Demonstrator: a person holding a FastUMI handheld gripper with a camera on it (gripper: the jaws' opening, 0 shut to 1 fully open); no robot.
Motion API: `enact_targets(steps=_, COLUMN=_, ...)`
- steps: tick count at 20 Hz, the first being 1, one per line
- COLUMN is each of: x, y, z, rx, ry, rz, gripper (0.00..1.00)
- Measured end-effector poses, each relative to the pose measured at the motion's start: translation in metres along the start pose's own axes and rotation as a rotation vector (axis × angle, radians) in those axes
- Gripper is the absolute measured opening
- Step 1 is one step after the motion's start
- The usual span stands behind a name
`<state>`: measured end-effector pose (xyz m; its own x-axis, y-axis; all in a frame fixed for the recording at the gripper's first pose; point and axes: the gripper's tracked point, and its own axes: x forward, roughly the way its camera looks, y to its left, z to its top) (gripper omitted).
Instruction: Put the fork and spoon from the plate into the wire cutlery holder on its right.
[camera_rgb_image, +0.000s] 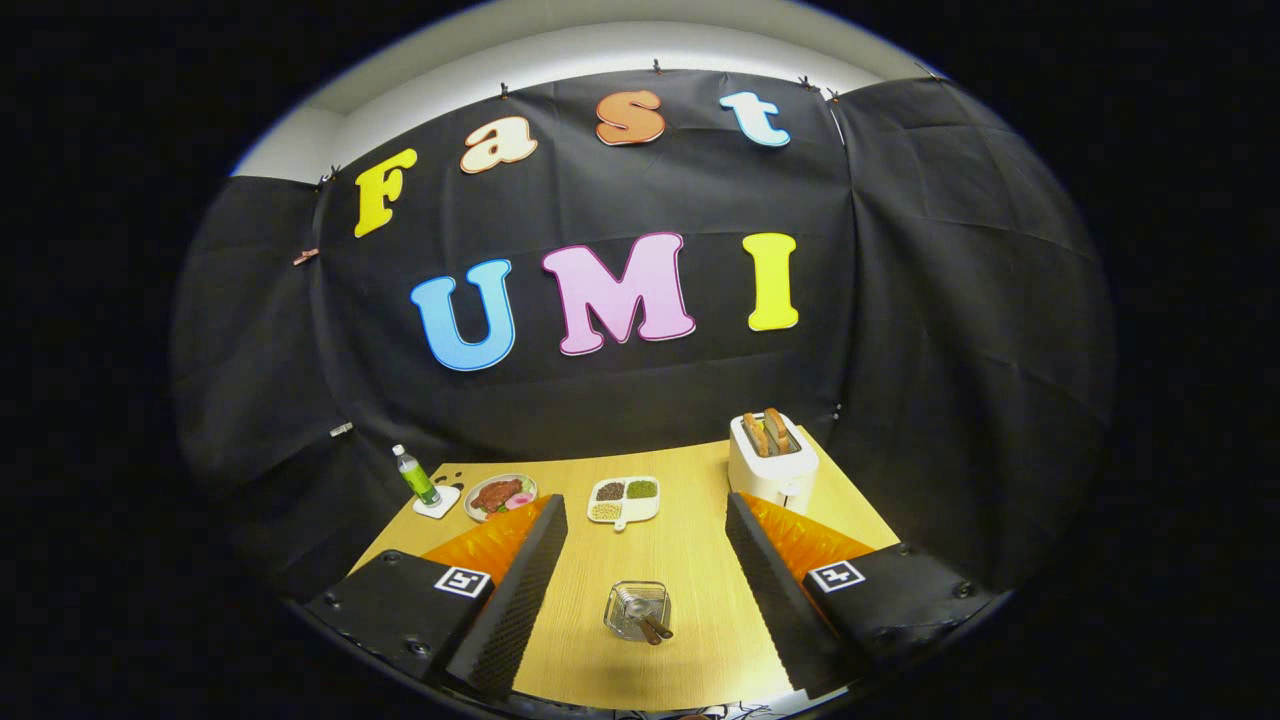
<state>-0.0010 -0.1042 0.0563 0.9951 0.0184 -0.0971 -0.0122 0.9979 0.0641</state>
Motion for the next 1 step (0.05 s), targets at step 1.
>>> enact_targets(steps=1, x=0.0016, y=0.0016, z=0.0012, rx=-0.002, ry=0.000, rz=0.004, gripper=0.99)
